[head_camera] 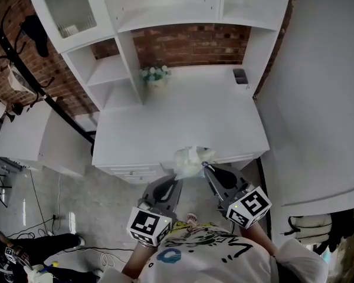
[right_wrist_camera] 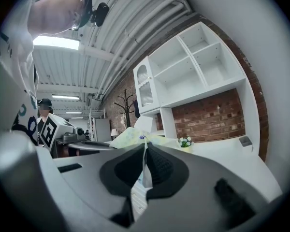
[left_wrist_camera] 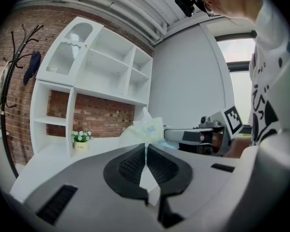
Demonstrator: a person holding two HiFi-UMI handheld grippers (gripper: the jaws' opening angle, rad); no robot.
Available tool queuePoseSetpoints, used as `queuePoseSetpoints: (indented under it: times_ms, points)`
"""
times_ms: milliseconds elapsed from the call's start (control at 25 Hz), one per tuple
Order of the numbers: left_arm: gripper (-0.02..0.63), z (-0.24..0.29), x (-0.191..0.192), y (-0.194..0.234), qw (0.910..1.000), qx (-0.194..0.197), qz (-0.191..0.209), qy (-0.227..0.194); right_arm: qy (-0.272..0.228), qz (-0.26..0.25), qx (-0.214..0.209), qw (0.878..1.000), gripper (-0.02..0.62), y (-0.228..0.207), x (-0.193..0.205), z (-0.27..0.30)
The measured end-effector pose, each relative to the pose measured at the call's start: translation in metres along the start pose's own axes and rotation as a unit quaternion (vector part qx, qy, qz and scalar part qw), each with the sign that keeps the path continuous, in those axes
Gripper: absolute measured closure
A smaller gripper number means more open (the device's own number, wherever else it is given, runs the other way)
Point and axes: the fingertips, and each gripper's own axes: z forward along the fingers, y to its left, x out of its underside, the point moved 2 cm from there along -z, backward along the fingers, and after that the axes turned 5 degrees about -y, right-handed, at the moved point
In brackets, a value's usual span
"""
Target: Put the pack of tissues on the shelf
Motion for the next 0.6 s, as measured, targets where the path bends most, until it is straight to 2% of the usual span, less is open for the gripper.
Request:
queuePoseSetpoints:
  times_ms: [240,440,600]
  points:
    - [0.588,-0.004,0.008,0.013,0.9994,-0.028,-0.015,0.010,0.008,0.009,-0.025,1.000,0.568,-0.001,0.007,0.019]
    - [0.588,-0.005,0.004,0.031,0.9987,-0.049,-0.011,0.004,0.010,0.005,-0.048,0.999,0.568,0.001,0.008,0.038]
    - [0.589,-0.003,0.005,0.041,0.9983,-0.057,-0.016,0.003,0.010,0.004,-0.053,0.999,0.568,0.000,0.009,0.047]
